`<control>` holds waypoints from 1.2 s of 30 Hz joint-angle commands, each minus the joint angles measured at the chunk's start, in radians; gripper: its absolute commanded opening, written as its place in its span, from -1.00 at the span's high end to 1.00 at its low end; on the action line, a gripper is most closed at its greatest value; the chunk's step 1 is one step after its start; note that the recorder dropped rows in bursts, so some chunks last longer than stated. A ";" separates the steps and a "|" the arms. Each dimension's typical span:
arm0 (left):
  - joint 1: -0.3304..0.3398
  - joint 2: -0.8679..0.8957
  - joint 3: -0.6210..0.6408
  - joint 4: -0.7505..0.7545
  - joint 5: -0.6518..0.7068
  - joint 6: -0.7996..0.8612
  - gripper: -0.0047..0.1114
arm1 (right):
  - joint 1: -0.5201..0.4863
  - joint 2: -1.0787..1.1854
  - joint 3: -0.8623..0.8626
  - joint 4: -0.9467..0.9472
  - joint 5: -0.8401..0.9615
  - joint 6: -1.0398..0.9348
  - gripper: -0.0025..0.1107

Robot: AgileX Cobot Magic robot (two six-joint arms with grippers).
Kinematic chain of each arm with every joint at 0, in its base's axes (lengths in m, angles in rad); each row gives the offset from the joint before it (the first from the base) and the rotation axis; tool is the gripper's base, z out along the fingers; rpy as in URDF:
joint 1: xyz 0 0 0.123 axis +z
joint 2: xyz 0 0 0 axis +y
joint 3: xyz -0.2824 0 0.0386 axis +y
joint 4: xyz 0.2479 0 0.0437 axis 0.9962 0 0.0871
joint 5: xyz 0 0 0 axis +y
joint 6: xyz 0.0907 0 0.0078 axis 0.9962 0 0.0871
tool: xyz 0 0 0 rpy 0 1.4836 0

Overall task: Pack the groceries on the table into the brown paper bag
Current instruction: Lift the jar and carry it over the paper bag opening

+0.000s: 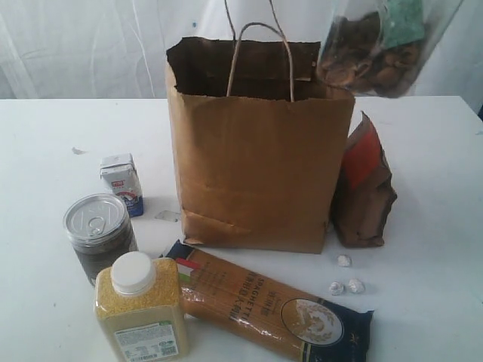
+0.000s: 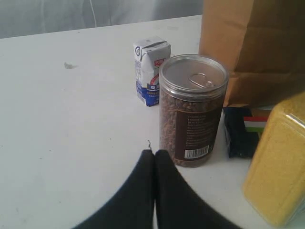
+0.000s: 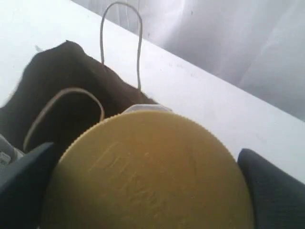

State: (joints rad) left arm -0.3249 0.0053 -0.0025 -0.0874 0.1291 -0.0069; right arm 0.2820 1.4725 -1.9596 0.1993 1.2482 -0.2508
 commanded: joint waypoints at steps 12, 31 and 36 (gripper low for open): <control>0.003 -0.005 0.003 -0.007 -0.003 0.002 0.92 | 0.079 0.165 -0.247 -0.006 -0.027 0.023 0.96; 0.003 -0.005 0.003 -0.007 -0.003 0.002 0.92 | 0.200 0.309 -0.313 -0.024 -0.027 0.023 0.96; 0.003 -0.005 0.003 -0.007 -0.003 0.002 0.92 | 0.207 0.332 -0.313 -0.039 -0.027 0.023 0.96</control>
State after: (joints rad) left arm -0.3249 0.0053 -0.0025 -0.0874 0.1291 -0.0069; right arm 0.4862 1.8047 -2.2614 0.1708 1.2536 -0.2286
